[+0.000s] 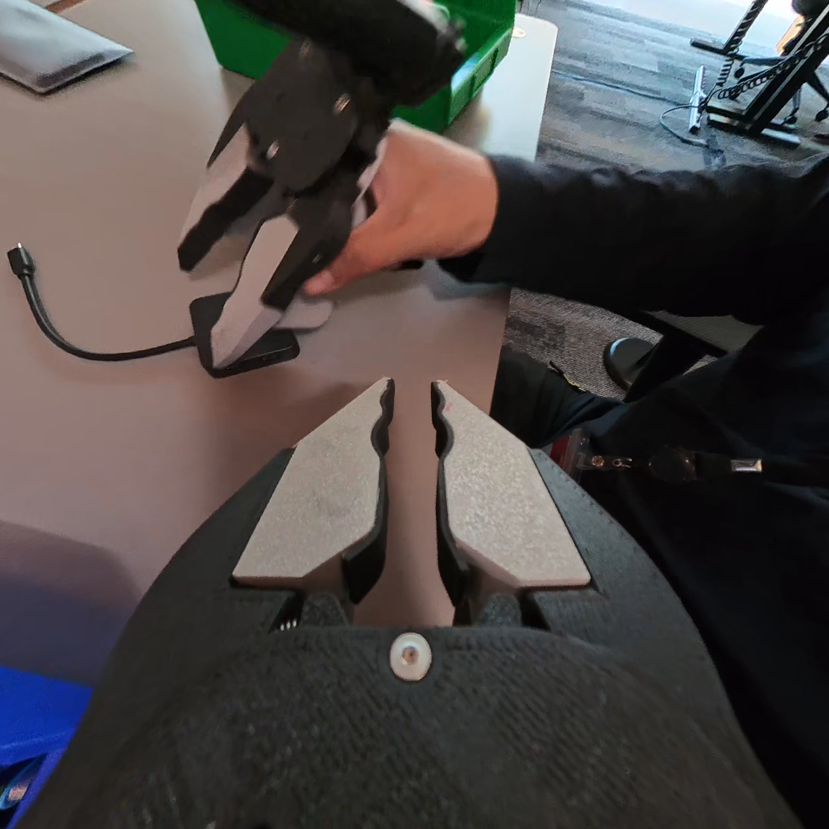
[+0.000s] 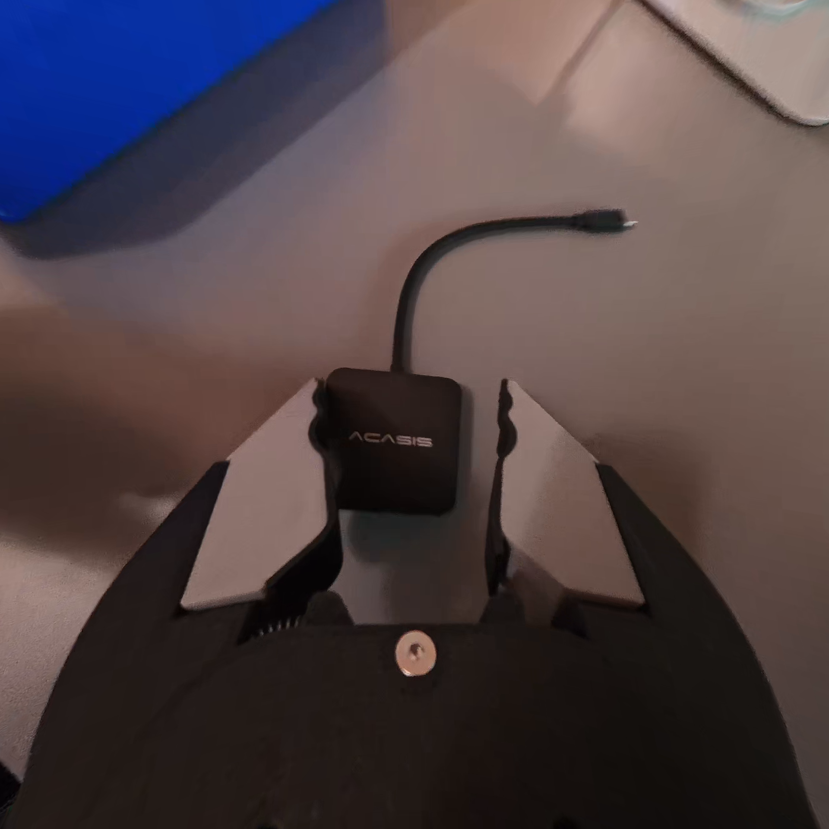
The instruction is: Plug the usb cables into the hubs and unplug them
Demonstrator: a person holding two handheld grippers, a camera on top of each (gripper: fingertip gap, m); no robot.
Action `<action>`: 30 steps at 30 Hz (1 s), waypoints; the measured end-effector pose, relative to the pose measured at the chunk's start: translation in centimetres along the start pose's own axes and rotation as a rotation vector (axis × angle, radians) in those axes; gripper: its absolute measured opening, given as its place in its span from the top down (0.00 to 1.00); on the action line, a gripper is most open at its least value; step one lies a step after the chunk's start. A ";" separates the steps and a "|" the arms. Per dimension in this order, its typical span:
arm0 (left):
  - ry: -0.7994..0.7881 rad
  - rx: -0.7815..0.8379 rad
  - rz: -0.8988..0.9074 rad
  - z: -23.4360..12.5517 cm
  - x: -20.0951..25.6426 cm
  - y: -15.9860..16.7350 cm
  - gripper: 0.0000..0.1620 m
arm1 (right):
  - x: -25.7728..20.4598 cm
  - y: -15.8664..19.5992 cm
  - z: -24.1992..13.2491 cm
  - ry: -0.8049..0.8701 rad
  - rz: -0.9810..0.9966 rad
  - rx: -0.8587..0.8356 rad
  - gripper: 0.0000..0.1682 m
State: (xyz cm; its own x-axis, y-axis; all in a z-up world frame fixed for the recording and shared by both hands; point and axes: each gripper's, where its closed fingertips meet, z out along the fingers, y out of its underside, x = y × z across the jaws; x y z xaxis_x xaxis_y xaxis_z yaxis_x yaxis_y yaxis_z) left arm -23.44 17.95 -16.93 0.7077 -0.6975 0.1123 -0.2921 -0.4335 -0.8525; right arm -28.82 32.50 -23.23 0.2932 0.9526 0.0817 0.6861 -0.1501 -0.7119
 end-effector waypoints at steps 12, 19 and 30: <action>-0.009 0.001 0.026 -0.4 0.1 -0.2 0.92 | 6.7 3.2 -0.9 0.274 0.193 0.010 0.63; -0.034 -0.014 0.019 -0.3 -0.6 0.4 0.92 | 4.1 0.6 -2.8 0.243 0.098 0.118 0.61; -0.277 0.235 -0.114 2.8 -7.1 -5.9 0.72 | 11.2 -5.8 -1.8 0.197 0.029 0.295 0.42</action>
State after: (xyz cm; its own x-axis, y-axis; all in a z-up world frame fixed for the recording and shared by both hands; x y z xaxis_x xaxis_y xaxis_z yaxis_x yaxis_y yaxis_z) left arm -24.97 27.09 -14.09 0.8839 -0.4572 0.0985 -0.0684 -0.3346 -0.9399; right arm -28.35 43.59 -16.91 0.4524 0.8753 0.1710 0.4624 -0.0663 -0.8842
